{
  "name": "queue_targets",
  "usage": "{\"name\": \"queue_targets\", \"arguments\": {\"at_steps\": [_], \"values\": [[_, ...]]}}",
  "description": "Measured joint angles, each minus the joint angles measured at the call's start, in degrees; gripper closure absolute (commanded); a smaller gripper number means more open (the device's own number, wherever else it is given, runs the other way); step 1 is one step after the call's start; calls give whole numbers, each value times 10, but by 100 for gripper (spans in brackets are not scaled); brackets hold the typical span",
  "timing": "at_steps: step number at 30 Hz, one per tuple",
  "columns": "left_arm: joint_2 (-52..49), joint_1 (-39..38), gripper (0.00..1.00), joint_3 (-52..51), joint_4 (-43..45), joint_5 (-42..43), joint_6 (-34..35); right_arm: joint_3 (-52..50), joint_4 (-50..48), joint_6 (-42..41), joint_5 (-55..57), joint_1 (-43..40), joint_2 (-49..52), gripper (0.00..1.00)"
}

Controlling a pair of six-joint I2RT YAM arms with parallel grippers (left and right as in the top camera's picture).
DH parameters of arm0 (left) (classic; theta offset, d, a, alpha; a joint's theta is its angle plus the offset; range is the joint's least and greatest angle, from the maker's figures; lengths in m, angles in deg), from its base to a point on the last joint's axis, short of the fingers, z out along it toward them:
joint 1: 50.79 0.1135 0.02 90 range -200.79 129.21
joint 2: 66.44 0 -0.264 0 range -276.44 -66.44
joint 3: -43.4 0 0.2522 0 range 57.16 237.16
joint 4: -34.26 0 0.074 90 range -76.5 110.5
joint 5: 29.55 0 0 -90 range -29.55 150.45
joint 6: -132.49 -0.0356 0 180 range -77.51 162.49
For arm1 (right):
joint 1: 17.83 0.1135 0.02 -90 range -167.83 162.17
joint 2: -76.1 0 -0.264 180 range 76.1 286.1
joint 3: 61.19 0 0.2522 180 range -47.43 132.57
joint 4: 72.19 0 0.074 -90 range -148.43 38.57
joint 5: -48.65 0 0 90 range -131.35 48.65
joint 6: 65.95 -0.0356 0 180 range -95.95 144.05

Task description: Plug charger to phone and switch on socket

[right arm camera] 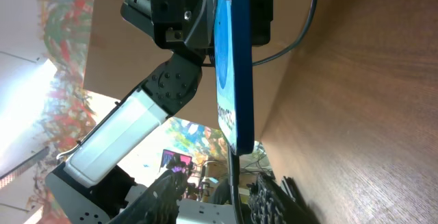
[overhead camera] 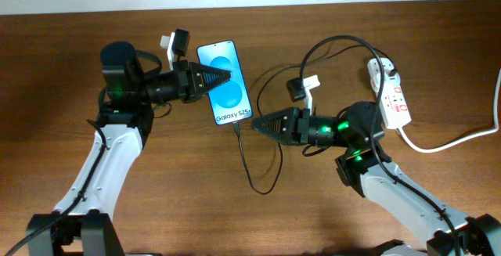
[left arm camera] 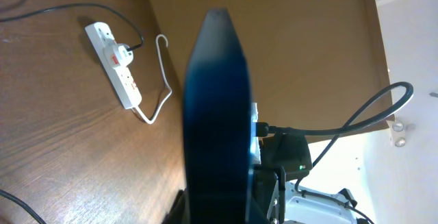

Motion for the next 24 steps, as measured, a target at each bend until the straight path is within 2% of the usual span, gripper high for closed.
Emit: {"name": "queue_targets", "arguments": {"at_steps": [2, 6, 9, 13, 15, 24], "values": [[0, -2, 100, 0, 0, -7, 0, 0, 0, 13, -1, 19, 0, 63], [0, -16, 100, 0, 0, -21, 9, 0, 36, 37, 24, 49, 0, 81], [0, -23, 100, 0, 0, -25, 10, 0, 41, 47, 36, 55, 0, 88], [0, -23, 100, 0, 0, -26, 14, 0, 42, 49, 43, 62, 0, 89], [0, -23, 100, 0, 0, -24, 17, 0, 43, 49, 47, 69, 0, 96], [0, -22, 100, -2, -1, -17, 17, 1, 61, 50, 49, 70, 1, 96]]}}
